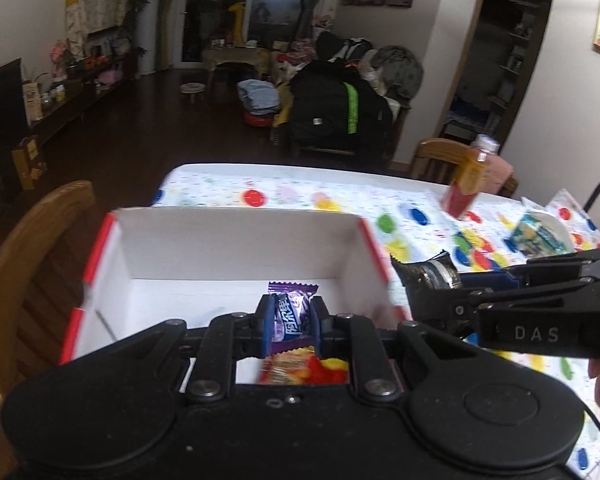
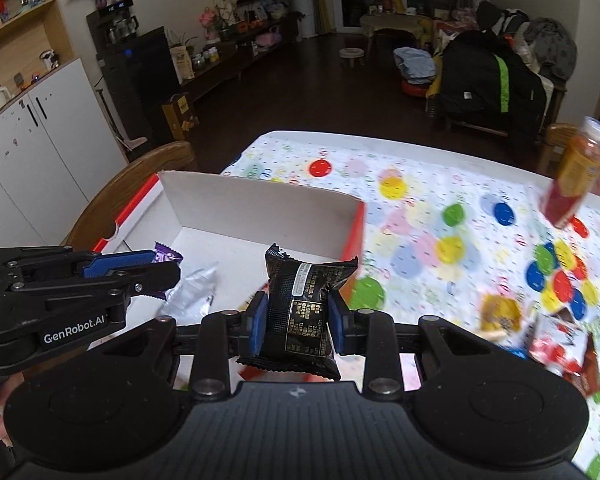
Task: Organize snacks
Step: 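Carry the purple candy and black packet into the red box and release both, then withdraw both tools from the box toward the table, then grasp the small wrapped candy with the left tool while the right tool grasps the orange-brown Oreo bag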
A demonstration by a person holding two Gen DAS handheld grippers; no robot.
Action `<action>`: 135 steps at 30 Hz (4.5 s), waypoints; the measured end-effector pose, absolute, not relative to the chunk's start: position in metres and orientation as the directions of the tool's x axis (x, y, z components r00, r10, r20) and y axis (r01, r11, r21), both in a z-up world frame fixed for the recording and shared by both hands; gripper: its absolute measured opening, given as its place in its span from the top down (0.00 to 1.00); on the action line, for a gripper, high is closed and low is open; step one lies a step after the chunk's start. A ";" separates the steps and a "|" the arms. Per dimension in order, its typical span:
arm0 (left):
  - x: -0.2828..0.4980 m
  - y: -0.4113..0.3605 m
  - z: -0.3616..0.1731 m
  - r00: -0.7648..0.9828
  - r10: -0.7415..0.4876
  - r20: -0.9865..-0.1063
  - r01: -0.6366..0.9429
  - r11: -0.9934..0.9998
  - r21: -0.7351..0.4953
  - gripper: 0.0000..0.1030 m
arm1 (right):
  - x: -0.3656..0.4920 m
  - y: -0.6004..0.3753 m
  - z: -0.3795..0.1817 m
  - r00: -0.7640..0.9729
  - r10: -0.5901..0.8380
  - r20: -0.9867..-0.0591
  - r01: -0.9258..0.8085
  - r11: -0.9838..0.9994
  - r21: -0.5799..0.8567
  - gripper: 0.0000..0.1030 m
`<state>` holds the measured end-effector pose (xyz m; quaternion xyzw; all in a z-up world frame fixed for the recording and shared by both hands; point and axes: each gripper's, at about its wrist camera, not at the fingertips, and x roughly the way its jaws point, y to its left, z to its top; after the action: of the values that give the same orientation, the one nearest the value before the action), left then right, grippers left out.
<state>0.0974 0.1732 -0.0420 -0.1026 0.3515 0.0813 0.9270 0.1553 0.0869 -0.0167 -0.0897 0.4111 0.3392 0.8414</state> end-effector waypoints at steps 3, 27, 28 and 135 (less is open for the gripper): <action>0.102 0.195 -0.048 0.724 0.101 -0.683 -0.249 0.961 -0.122 0.85 | 0.163 0.107 -0.023 0.423 0.489 -0.763 -0.649 0.751 0.122 0.70; 0.160 0.266 -0.116 0.583 0.123 -0.803 -0.251 0.967 -0.034 0.85 | 0.212 0.197 -0.097 0.344 0.386 -0.856 -0.655 0.752 0.076 0.70; 0.161 0.265 -0.117 0.577 0.119 -0.808 -0.247 0.969 -0.033 0.85 | 0.213 0.197 -0.099 0.339 0.383 -0.859 -0.653 0.753 0.077 0.70; 0.180 -0.036 -0.133 0.655 0.004 -0.756 -0.045 0.998 -0.034 0.11 | 0.229 -0.219 -0.090 0.581 0.288 -0.761 -0.201 0.957 0.209 0.18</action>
<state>0.1800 -0.0356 -0.1330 -0.0250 0.4154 0.0135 0.9092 0.2295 -0.2186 -0.0903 0.0501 0.4364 0.1378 0.8877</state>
